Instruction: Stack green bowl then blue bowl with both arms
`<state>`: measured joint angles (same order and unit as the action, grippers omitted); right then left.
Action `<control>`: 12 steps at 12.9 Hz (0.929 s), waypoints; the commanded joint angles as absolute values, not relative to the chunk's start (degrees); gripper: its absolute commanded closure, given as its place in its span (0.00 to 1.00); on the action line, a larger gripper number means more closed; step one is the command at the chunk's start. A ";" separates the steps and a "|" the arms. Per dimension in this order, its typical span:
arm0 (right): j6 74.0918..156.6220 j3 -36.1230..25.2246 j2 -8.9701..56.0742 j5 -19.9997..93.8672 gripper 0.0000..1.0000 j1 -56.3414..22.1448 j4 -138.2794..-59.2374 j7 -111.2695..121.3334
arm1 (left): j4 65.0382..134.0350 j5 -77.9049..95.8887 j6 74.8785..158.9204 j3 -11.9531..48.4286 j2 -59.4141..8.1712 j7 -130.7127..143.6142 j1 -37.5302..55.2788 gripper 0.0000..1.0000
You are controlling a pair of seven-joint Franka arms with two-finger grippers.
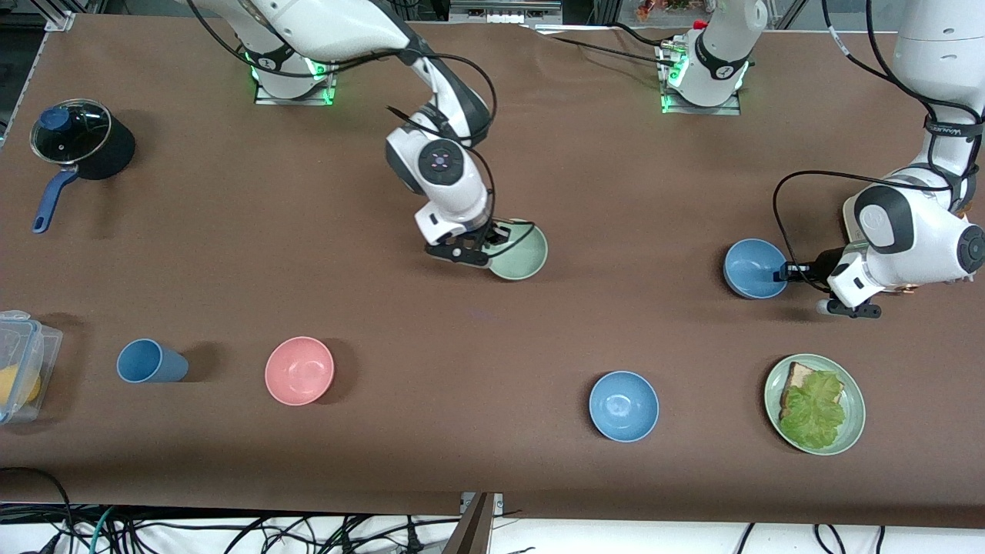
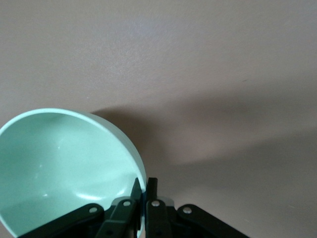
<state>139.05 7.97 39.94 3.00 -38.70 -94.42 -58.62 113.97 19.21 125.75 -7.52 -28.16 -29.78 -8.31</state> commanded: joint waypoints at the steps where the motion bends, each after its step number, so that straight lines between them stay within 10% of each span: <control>1: 138.52 6.95 40.96 1.41 0.00 -38.41 -91.67 -59.07 | 113.38 21.36 123.85 -7.91 -26.46 -31.20 -8.18 1.00; 12: 107.96 -7.80 15.93 0.70 0.00 -29.00 -90.26 -30.89 | 101.87 23.38 117.86 -2.46 -24.87 -7.96 15.87 1.00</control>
<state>112.33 -4.58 21.11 -0.54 -28.61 -87.65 -36.93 104.56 22.39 118.18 -2.16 -23.84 -15.32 10.53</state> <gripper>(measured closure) 0.000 0.952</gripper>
